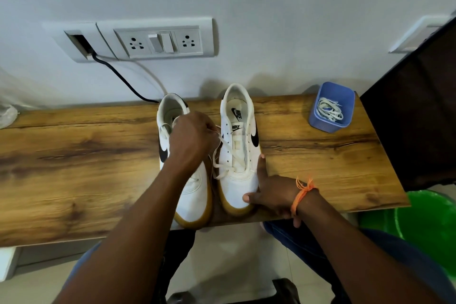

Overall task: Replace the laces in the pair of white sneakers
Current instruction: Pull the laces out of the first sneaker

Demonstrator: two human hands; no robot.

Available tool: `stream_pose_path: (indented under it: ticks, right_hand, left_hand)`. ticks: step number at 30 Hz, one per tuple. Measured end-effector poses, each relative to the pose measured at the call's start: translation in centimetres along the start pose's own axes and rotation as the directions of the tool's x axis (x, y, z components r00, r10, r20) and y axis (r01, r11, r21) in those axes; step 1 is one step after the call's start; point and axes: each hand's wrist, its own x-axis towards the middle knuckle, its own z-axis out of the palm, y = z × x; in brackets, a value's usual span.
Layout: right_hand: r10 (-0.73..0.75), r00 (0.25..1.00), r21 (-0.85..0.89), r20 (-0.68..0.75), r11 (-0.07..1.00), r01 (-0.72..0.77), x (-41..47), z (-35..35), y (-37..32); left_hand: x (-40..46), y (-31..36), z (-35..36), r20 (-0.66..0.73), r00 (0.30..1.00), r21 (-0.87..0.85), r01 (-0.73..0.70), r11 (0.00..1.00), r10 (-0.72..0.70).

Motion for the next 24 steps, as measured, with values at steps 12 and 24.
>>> stream_pose_path:
  ticks: [12, 24]
  right_hand:
    - [-0.354, 0.769, -0.19, -0.533, 0.935, 0.299, 0.2, -3.7, 0.8]
    - [-0.514, 0.724, -0.304, -0.46, 0.857, 0.415, 2.3, -2.2, 1.5]
  left_hand:
    - [-2.2, 1.5, 3.1, 0.333, 0.901, 0.183, -0.349, 0.919, 0.276]
    - [-3.0, 1.8, 4.4, 0.352, 0.919, 0.247, -0.273, 0.93, 0.176]
